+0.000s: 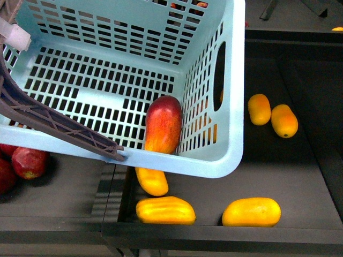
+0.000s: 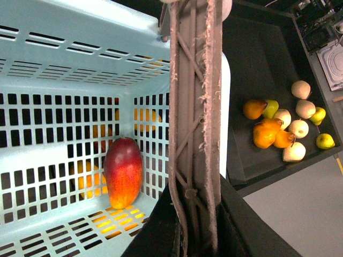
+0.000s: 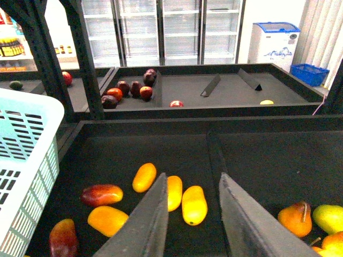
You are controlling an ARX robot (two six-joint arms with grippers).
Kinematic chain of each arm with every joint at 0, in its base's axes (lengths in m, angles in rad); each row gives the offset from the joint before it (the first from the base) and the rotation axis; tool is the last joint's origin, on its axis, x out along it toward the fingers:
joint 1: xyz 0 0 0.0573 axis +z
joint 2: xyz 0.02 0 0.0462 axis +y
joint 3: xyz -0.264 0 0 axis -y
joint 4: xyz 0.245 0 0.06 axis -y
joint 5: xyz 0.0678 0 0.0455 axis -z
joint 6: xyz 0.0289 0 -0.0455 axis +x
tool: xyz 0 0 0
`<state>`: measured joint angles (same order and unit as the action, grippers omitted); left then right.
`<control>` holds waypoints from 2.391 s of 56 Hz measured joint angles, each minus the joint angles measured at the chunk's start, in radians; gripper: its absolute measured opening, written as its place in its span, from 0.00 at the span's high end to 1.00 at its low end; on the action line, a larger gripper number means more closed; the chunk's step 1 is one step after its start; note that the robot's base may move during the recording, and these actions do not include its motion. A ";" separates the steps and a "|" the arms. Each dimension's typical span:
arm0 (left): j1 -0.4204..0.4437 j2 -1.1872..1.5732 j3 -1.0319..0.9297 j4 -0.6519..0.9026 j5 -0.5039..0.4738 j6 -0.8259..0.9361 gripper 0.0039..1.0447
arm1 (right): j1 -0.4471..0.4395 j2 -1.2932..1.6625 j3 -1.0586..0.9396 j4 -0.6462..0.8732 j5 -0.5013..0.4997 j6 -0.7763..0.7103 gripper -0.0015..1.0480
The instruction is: Pick mango and avocado into basket
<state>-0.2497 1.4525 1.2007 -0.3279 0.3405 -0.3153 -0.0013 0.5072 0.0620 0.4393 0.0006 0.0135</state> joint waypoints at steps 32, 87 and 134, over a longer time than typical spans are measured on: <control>0.000 0.000 0.000 0.000 0.000 0.000 0.89 | 0.000 -0.117 -0.058 -0.044 0.000 -0.011 0.52; -0.006 0.000 0.000 0.001 0.000 -0.006 0.89 | 0.000 -0.121 -0.058 -0.044 0.002 -0.010 0.07; -0.001 -0.001 0.001 0.002 -0.004 0.002 0.89 | 0.001 -0.121 -0.058 -0.045 0.001 -0.010 0.07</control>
<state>-0.2508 1.4517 1.2015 -0.3264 0.3367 -0.3134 -0.0006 0.3859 0.0044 0.3943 0.0017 0.0032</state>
